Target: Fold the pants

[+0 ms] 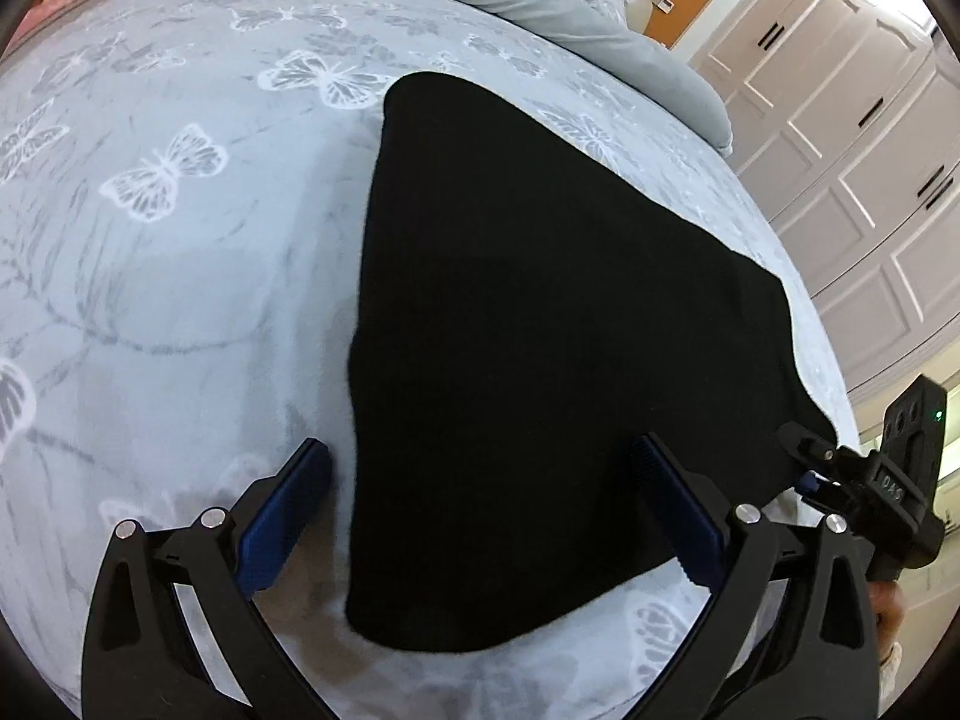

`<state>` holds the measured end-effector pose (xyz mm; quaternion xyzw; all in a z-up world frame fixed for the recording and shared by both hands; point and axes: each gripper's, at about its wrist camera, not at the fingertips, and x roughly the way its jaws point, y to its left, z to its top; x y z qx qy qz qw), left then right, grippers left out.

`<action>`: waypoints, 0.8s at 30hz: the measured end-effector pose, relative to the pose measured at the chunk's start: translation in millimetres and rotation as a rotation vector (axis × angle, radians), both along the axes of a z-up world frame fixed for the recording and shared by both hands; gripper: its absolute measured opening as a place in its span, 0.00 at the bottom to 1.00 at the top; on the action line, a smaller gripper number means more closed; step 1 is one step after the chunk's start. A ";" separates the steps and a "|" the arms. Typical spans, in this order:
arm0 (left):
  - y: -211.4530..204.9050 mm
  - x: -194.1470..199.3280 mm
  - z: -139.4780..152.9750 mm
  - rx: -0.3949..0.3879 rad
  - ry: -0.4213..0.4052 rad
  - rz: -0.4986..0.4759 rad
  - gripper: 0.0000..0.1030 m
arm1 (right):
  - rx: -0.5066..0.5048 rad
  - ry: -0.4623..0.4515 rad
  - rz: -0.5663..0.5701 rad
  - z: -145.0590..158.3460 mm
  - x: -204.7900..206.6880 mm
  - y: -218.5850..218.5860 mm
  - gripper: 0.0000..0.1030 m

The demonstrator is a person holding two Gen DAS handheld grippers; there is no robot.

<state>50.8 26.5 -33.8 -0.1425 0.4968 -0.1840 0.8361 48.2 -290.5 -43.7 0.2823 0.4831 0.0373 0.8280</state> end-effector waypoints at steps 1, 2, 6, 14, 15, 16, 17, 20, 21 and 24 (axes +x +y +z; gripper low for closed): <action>-3.9 0.1 0.1 0.007 -0.006 -0.007 0.95 | 0.001 -0.005 0.000 -1.1 0.3 1.0 0.84; -7.8 0.7 0.4 0.011 -0.010 -0.015 0.95 | 0.005 -0.016 0.002 -1.3 1.2 2.1 0.84; -23.6 0.7 1.8 0.049 -0.031 -0.056 0.96 | 0.066 -0.048 0.017 -7.2 7.1 4.0 0.95; -32.2 5.1 1.3 0.084 -0.050 -0.029 0.96 | -0.048 -0.064 0.039 -10.0 13.5 19.8 0.95; -32.7 5.4 1.5 0.086 -0.052 -0.025 0.96 | -0.038 -0.067 0.038 -11.0 14.4 17.8 0.95; -34.0 5.2 1.8 0.091 -0.058 -0.021 0.96 | -0.026 -0.071 0.037 -11.6 14.7 16.0 0.95; -35.1 5.2 1.8 0.097 -0.062 -0.018 0.96 | -0.018 -0.074 0.034 -12.0 14.7 14.8 0.95; -37.4 6.7 2.3 0.104 -0.069 -0.011 0.96 | -0.023 -0.082 0.028 -11.5 13.0 15.8 0.95; -37.5 6.9 2.6 0.104 -0.072 -0.012 0.96 | -0.029 -0.083 0.027 -11.2 14.2 17.0 0.95; -37.2 7.9 3.4 0.090 -0.077 -0.009 0.90 | -0.032 -0.098 0.007 -10.1 9.2 15.4 0.91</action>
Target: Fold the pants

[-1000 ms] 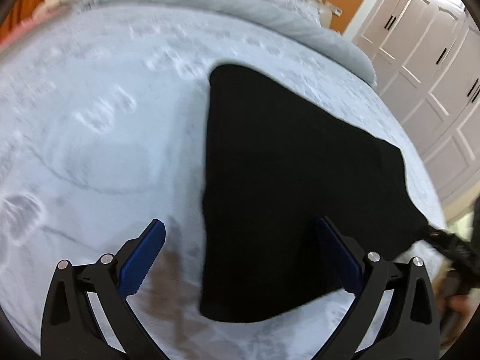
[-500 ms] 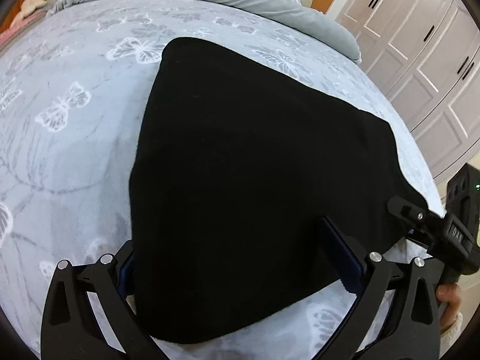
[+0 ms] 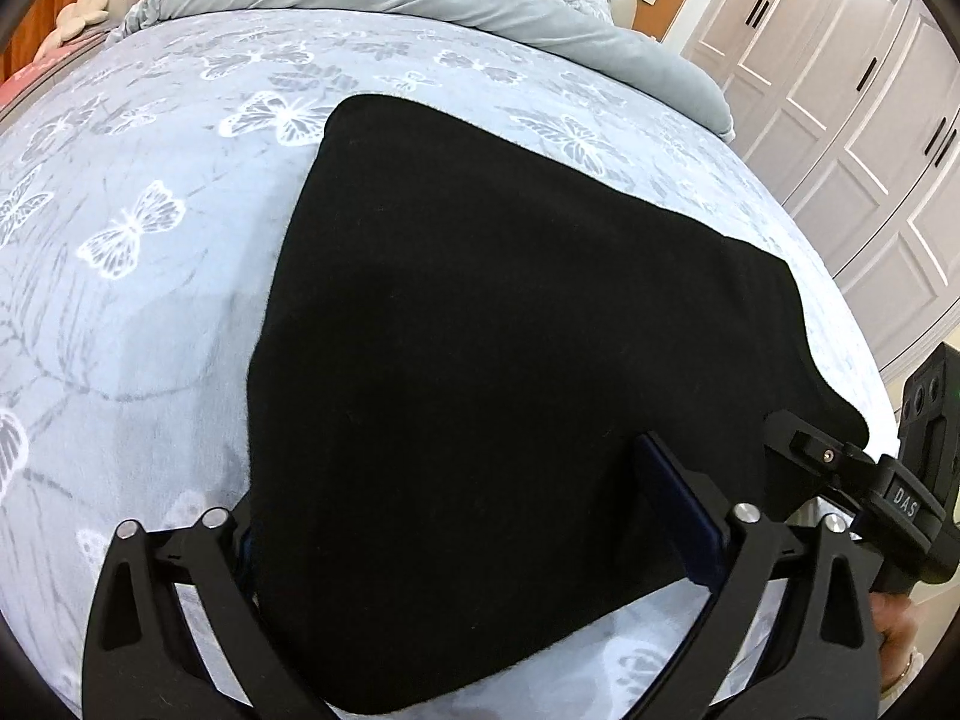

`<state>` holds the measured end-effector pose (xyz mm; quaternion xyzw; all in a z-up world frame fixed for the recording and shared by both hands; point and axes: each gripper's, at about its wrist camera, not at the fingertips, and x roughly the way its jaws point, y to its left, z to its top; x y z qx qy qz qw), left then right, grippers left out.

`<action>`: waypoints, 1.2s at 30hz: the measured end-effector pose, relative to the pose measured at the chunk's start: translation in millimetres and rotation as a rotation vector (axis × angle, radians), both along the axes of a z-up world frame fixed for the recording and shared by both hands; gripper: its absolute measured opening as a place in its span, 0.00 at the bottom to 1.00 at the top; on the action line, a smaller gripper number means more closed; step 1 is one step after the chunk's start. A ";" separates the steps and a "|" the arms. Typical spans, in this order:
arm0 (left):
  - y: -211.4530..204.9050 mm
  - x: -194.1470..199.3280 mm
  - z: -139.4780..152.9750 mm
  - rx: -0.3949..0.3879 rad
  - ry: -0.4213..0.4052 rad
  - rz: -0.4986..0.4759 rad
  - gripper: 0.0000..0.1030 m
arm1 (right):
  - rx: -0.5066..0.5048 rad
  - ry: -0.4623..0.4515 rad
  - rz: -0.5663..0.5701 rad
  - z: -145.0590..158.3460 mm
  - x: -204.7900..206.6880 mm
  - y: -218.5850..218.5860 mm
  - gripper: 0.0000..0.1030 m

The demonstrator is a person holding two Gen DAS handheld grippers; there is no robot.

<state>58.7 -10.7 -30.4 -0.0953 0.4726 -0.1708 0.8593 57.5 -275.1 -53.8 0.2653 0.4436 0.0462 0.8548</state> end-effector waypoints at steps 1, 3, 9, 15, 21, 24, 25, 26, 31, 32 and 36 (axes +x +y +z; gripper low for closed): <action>1.6 -0.5 2.5 -0.014 -0.009 0.006 0.85 | 0.007 -0.006 -0.007 0.7 -1.1 -0.6 0.86; 3.5 -1.4 5.3 -0.028 -0.023 0.013 0.77 | 0.050 -0.016 -0.001 0.9 -1.7 -4.5 0.64; 3.8 1.8 6.1 -0.048 -0.027 0.000 0.65 | 0.099 -0.024 0.009 -0.8 -1.2 -9.8 0.51; 9.9 7.4 -10.9 -0.085 0.021 0.027 0.81 | 0.126 -0.011 -0.003 -4.8 3.1 -11.6 0.58; 16.2 5.3 -7.3 -0.138 0.006 0.009 0.49 | 0.089 -0.034 0.011 -1.1 -1.6 -9.4 0.47; 31.0 6.4 -2.3 -0.239 0.042 0.019 0.38 | 0.059 -0.070 0.034 8.8 -8.5 -1.0 0.36; 31.4 5.7 -0.5 -0.242 0.053 0.023 0.36 | 0.054 -0.074 0.036 10.4 -12.1 -0.5 0.36; 32.0 3.6 3.8 -0.242 0.064 0.033 0.35 | 0.060 -0.079 0.034 13.3 -15.2 0.5 0.34; 17.5 -18.8 51.5 -0.141 0.009 0.015 0.30 | 0.082 -0.134 0.043 54.4 -48.7 8.5 0.33; 15.1 -23.9 61.5 -0.116 -0.002 0.006 0.30 | 0.066 -0.152 0.054 66.0 -59.6 12.2 0.32; 11.0 -48.2 88.9 -0.046 -0.009 -0.002 0.30 | 0.058 -0.169 0.077 84.8 -85.9 19.3 0.32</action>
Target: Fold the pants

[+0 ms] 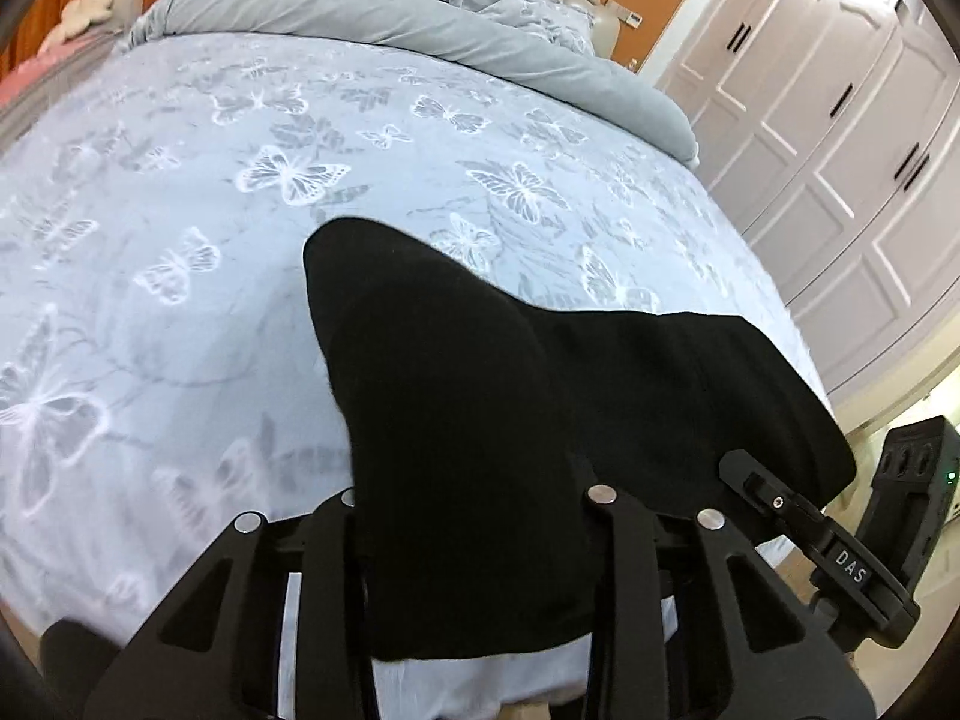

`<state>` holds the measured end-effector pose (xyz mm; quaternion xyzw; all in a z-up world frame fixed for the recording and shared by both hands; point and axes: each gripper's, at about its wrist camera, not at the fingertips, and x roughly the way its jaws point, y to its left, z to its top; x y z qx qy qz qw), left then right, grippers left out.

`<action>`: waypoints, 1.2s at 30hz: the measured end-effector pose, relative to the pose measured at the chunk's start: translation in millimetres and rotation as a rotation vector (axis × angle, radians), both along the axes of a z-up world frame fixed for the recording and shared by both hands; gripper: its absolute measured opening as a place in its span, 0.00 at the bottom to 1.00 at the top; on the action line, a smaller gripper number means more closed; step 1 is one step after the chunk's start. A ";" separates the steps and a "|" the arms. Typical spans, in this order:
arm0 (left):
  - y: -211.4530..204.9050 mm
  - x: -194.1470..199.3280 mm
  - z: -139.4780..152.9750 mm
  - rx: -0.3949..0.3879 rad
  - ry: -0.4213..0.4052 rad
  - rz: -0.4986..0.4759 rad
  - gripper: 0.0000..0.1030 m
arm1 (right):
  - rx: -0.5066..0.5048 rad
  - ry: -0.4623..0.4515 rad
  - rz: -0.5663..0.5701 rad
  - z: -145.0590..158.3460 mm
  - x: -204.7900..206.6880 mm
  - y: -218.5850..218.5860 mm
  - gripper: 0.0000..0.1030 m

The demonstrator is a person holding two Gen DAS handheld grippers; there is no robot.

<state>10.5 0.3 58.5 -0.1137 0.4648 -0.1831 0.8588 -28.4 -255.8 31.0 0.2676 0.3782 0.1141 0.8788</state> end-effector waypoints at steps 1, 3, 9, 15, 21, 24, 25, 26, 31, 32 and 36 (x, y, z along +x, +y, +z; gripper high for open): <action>-0.7 -7.4 5.2 0.017 -0.004 0.002 0.30 | 0.004 -0.002 0.001 2.7 -5.4 1.1 0.32; -0.2 -21.7 13.6 0.043 -0.014 0.005 0.30 | 0.014 -0.005 0.004 6.6 -17.0 2.5 0.32; 1.2 -47.7 33.0 0.096 -0.043 0.003 0.30 | 0.013 -0.023 0.028 25.2 -39.3 15.2 0.32; 8.0 -71.0 51.7 0.124 -0.074 0.002 0.30 | 0.000 -0.051 0.055 44.9 -54.3 30.9 0.32; 12.9 -65.3 70.7 0.135 -0.104 0.001 0.30 | -0.012 -0.083 0.079 66.0 -45.4 37.6 0.32; 14.6 -50.8 86.1 0.120 -0.126 -0.002 0.30 | -0.026 -0.123 0.089 84.7 -29.7 37.2 0.32; 13.6 -45.0 91.6 0.120 -0.137 -0.005 0.30 | -0.034 -0.139 0.093 92.6 -22.1 36.8 0.32; 12.0 -38.1 98.3 0.124 -0.153 -0.010 0.30 | -0.041 -0.156 0.097 100.2 -13.9 35.9 0.32; 4.0 15.9 147.9 0.120 -0.284 -0.010 0.30 | -0.043 -0.268 0.112 148.9 56.7 21.2 0.32; 3.2 27.7 156.6 0.115 -0.311 -0.007 0.30 | -0.042 -0.289 0.113 157.3 72.5 17.4 0.32; 2.3 92.8 184.7 0.093 -0.415 0.006 0.30 | -0.034 -0.383 0.119 187.4 157.6 -0.3 0.32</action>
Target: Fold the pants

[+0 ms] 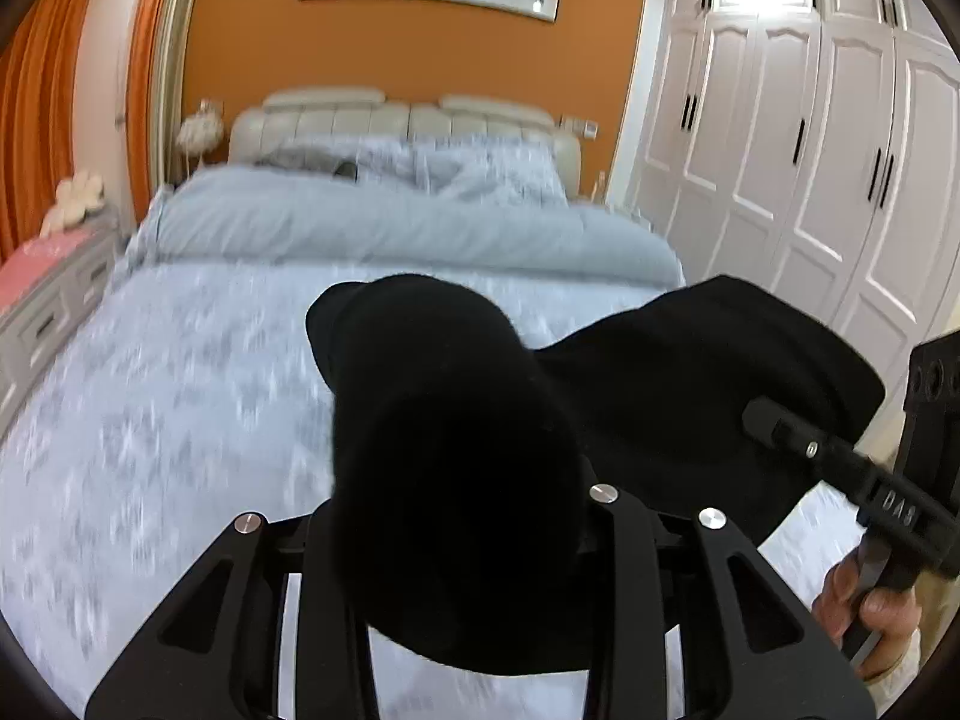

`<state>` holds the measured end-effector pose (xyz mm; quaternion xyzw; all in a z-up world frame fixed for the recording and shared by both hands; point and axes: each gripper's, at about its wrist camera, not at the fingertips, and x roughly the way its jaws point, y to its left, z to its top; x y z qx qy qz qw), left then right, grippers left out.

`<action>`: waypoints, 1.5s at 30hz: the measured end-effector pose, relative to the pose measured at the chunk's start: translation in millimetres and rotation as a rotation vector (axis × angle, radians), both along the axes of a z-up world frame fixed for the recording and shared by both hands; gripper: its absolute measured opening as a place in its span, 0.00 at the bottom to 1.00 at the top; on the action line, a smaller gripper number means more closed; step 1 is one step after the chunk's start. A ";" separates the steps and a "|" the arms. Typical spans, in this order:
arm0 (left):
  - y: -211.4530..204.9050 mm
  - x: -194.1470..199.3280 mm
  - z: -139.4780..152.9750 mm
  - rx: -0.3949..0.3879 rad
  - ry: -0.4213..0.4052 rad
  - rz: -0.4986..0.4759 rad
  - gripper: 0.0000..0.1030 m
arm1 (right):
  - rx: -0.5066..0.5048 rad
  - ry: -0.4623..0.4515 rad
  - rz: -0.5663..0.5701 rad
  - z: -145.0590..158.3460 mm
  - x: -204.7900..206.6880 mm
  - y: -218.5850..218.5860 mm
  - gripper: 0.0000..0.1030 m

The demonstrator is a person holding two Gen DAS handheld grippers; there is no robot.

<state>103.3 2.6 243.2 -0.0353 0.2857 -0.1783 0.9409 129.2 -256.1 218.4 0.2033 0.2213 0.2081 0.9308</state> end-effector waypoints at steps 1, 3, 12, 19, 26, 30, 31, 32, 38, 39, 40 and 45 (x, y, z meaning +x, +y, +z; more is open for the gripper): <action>0.0 21.2 4.0 -0.004 -0.019 0.002 0.30 | 0.007 -0.010 0.000 2.3 15.3 -3.5 0.32; -2.2 51.9 8.8 -0.003 -0.045 0.002 0.30 | 0.021 -0.032 0.003 8.2 55.5 -8.1 0.32; -6.8 139.8 37.7 -0.013 -0.150 0.057 0.30 | -0.051 -0.167 0.000 39.6 137.6 -2.4 0.32; -11.4 181.8 42.7 -0.004 -0.212 0.083 0.31 | -0.043 -0.200 -0.015 39.5 177.9 -4.6 0.32; -9.0 232.2 2.1 -0.029 -0.169 0.091 0.31 | -0.013 -0.143 -0.014 1.2 230.5 -14.4 0.32; -11.9 260.4 -45.9 -0.028 -0.133 0.088 0.31 | 0.004 -0.059 -0.019 -47.6 263.1 -18.1 0.32; -11.1 267.3 -57.4 -0.030 -0.115 0.088 0.31 | 0.000 -0.045 -0.019 -58.7 268.9 -18.8 0.32; -11.0 274.1 -70.1 -0.032 -0.096 0.088 0.31 | 0.001 -0.016 -0.021 -77.4 277.5 -20.1 0.32; -12.7 314.7 -172.9 -0.025 0.063 0.088 0.32 | 0.022 0.164 -0.038 -177.0 309.9 -23.1 0.33; -12.4 317.8 -191.0 -0.026 0.102 0.092 0.32 | 0.017 0.220 -0.040 -199.1 313.1 -22.1 0.34; -10.7 321.2 -215.0 -0.021 0.159 0.089 0.34 | 0.007 0.274 -0.044 -217.9 313.6 -20.7 0.36; 9.2 303.4 -271.3 -0.052 0.265 0.108 0.55 | 0.081 0.408 -0.057 -277.9 289.1 -37.4 0.58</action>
